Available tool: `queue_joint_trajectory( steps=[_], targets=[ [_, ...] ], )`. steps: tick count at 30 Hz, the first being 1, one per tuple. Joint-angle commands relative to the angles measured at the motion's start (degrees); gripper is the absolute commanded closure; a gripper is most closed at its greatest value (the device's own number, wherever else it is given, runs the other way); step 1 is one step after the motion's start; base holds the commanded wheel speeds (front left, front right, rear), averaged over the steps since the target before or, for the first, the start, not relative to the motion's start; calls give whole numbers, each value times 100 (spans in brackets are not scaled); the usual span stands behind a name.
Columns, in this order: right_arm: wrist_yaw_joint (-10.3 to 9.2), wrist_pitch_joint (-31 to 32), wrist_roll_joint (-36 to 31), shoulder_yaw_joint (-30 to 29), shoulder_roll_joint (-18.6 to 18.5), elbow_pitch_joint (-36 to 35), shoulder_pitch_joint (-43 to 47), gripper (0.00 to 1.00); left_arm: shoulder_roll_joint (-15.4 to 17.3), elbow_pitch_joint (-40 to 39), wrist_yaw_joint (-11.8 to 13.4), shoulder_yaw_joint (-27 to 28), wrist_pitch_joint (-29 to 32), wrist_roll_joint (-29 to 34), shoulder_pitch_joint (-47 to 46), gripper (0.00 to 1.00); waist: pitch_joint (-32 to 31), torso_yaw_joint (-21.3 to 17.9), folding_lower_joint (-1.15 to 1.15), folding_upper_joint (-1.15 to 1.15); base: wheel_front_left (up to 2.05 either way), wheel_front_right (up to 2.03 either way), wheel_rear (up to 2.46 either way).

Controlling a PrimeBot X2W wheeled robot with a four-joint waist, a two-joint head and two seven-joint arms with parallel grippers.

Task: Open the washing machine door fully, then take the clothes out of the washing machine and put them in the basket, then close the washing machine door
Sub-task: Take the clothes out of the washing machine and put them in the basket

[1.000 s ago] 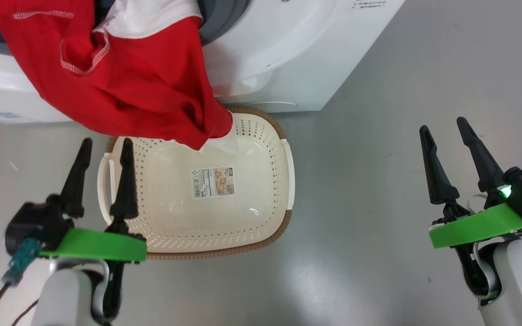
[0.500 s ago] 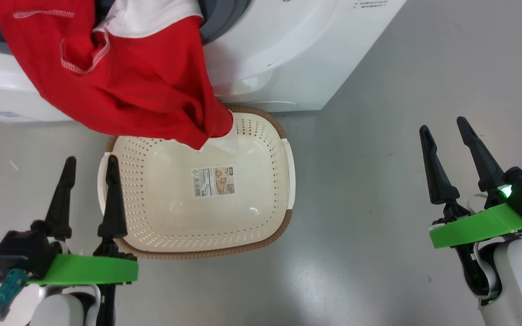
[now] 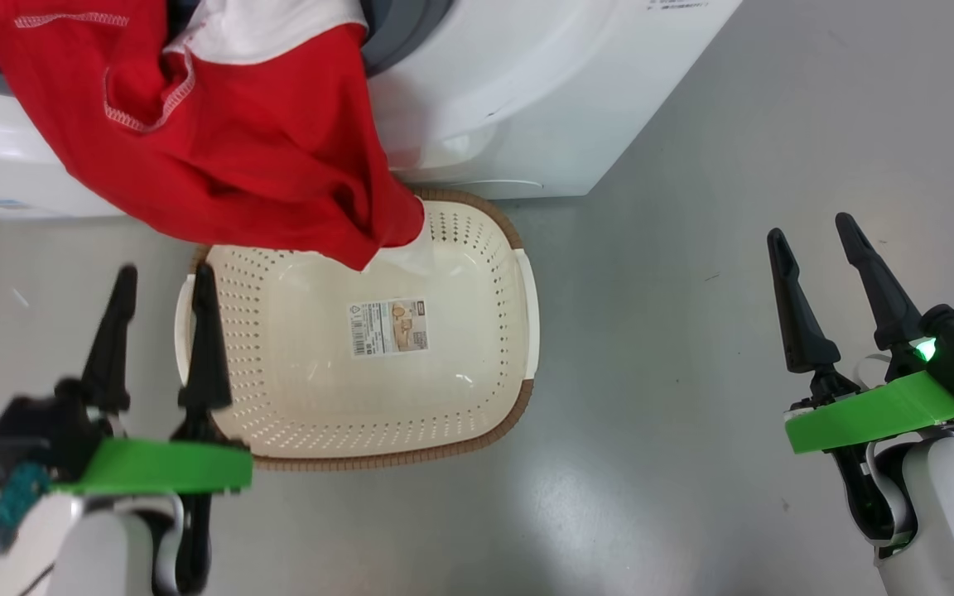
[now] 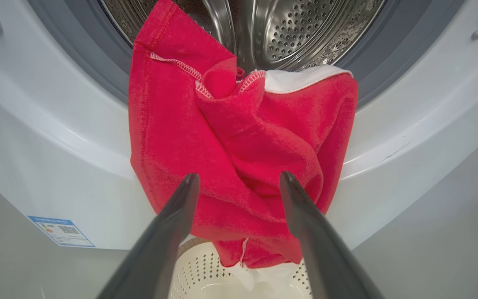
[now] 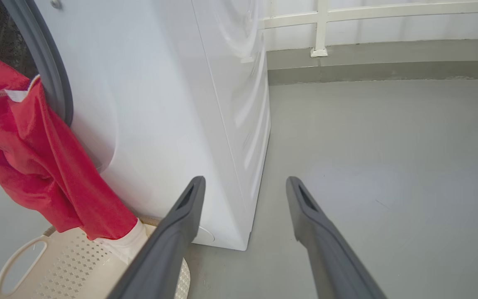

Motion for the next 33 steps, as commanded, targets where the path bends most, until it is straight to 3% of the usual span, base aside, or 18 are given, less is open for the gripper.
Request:
queue_joint_trajectory(
  steps=[1, 15, 24, 33],
  targets=[
    [35, -36, -24, 86, -25, -125, 95, 0, 108, -91, -4, 161, -29, -19, -73, 0, 12, 11, 0, 0, 0, 0, 0],
    [35, -36, -15, 171, 28, -103, -44, 0, 108, 1319, -205, 163, -29, 66, -1703, 0, 125, -59, 0, 0, 0, 0, 0],
    [35, -36, -10, 208, 74, -95, -51, 0, 165, 2576, -233, 130, -29, 150, -2485, 0, 115, -148, 0, 0, 0, 0, 0],
    [35, -36, -14, 229, 91, -97, -57, 0, 256, 3273, -241, -123, -29, 195, -3111, 0, 120, -196, 0, 0, 0, 0, 0]
  ],
)
